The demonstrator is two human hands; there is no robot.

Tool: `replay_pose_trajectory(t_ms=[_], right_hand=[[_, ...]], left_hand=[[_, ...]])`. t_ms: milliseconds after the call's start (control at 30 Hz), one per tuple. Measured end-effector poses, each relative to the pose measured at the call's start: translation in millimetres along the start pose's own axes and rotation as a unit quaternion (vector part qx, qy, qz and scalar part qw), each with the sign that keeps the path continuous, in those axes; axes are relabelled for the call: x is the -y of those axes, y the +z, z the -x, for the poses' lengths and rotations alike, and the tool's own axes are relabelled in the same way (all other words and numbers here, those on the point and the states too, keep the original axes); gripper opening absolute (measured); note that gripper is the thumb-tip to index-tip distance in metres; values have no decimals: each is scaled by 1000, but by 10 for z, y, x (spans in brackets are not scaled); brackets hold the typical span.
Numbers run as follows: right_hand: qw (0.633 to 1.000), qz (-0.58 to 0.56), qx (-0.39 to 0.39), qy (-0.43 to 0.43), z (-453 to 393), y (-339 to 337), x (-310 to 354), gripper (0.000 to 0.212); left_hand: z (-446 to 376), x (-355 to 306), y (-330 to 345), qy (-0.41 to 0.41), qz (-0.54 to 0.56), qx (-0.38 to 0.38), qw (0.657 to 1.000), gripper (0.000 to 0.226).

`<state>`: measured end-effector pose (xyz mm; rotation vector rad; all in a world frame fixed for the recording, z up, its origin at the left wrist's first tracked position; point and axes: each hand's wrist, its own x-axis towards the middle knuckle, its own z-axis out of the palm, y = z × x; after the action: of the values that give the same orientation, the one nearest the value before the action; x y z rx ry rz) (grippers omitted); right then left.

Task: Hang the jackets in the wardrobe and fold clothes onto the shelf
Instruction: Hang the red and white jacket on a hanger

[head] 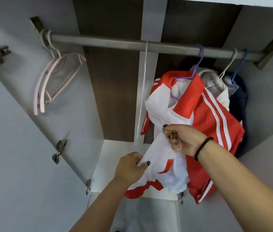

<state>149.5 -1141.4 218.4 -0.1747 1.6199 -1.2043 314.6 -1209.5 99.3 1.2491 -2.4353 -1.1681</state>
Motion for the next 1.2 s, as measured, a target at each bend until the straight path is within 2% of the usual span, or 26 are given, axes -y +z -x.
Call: replay_pose_trajectory(t_ms=[133,200,300,367,500,600,800,867,967,1033,1100,1133,1200], right_hand=[[996,88,12,10,-16,8,17,28],[993,112,17,11,-18,0,-11,27],[995,103,-12,4,-26,-28,-27,26],[996,87,-32,10,-43,-26,-33,25],[997,37,-59,21,-74,9,22,21],[998,-7,-66,8,-65,-18,158,17],[996,-40,-79,-30,32,-129,393,23],[994,-53,-85,-39,50,-112,392,24],[988,-114,-90,-54,45,-62,345,27],[987,-128,-88,-50,34,-31,286,28],[989,-124,-77,-32,25,8,207,29],[990,-120,-69,-23,18,36,168,30],[992,-111,-61,-20,12,105,121,31]], left_hand=[[-239,-483,-177,118,100,-43,987,19],[-330,-597,-225,151,80,-47,984,8],[-414,-604,-198,156,22,-37,987,33],[-455,-548,-158,154,9,-32,987,35],[-513,-391,-95,120,16,-12,993,33],[-547,-255,-59,70,68,8,995,29],[-505,-53,49,-9,127,47,991,28],[-510,-71,46,-42,159,73,984,25],[-546,-237,-49,-72,251,127,957,4],[-572,-420,-151,-44,331,152,930,25],[-625,-607,-263,12,397,142,907,33],[-671,-687,-296,53,396,134,907,32],[-757,-791,-330,124,332,104,929,23]])
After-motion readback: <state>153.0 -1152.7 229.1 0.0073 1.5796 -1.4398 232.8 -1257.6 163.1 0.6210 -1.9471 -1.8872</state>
